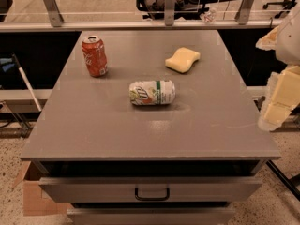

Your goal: Place 7up can upright

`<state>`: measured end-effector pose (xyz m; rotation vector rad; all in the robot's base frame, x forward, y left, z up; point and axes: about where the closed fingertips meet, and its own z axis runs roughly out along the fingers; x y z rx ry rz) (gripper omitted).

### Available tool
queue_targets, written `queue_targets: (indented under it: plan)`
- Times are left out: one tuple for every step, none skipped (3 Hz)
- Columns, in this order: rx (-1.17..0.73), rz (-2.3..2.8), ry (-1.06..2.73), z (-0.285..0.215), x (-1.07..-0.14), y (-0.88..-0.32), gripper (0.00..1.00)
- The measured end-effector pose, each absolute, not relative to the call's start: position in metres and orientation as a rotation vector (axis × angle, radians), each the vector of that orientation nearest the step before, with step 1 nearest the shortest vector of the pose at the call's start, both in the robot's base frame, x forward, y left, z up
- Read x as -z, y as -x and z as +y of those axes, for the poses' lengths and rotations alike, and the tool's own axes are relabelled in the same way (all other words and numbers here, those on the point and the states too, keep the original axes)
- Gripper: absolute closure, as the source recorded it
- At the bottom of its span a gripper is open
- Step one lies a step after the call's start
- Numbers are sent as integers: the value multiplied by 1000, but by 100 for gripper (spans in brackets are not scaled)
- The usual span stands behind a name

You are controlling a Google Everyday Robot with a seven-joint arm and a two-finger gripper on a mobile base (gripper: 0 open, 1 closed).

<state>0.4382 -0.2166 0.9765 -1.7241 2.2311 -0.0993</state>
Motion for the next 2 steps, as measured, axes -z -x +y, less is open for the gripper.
queue_targets:
  plan:
    - [91,2223,1724,-213,-977,-439,0]
    - [61,2198,1725,-202,-980,-441,0]
